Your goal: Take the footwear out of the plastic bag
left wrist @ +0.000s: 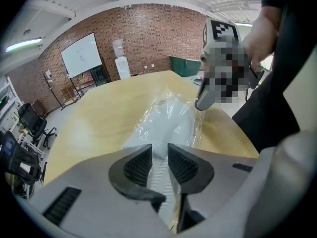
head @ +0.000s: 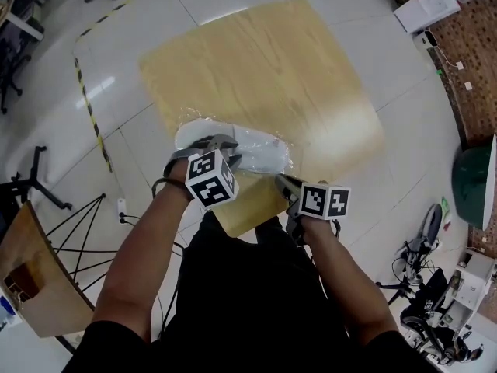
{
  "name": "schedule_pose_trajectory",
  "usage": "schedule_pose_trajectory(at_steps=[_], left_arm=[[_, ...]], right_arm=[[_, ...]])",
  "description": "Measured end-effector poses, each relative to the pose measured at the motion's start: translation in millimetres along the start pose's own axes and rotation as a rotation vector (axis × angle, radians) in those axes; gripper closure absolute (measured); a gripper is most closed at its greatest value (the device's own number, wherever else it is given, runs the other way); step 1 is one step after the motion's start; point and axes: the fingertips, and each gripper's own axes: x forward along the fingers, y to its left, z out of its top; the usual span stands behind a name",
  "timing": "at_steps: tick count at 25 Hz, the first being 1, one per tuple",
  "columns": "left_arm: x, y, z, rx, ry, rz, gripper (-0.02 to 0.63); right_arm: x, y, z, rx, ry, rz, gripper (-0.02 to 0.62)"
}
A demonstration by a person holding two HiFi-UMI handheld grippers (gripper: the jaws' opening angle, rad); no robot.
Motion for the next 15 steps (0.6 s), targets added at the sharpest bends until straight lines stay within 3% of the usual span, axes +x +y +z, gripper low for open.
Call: schedule_pose_trajectory(at_steps=[4,7,9,12,13,15], left_arm=[[-1,2,-1,-0.023,-0.03,0.0,0.499],[-2,1,-3,-0.041,-0.047,-0.006,0.499],[-2,1,-3,-0.044,-0.045,-0.004,0.499],[-1,1,-3,-0.051,-0.039,0.004,0.5],[-1,2,-3,-0.053,-0.036,0.007,0.5],[0,1,-4,-0.051,-0.031,0.014,0.502]], right_arm=[[-17,4,-3,-0.057,-0.056,0.17,0.594],[-31,-9,-6,-0.138,-0.061,0.176,0.594],[-40,-32,-4,-0.271,-0.045,0.035,0.594],[-50,-59,0,-0.694,0.022,-0.312,0.594],[-49,-54,1,-0.817,0.027,-0.361,0.594],[-40,-36,1,-0.913,0.006,-0.348,0.583]])
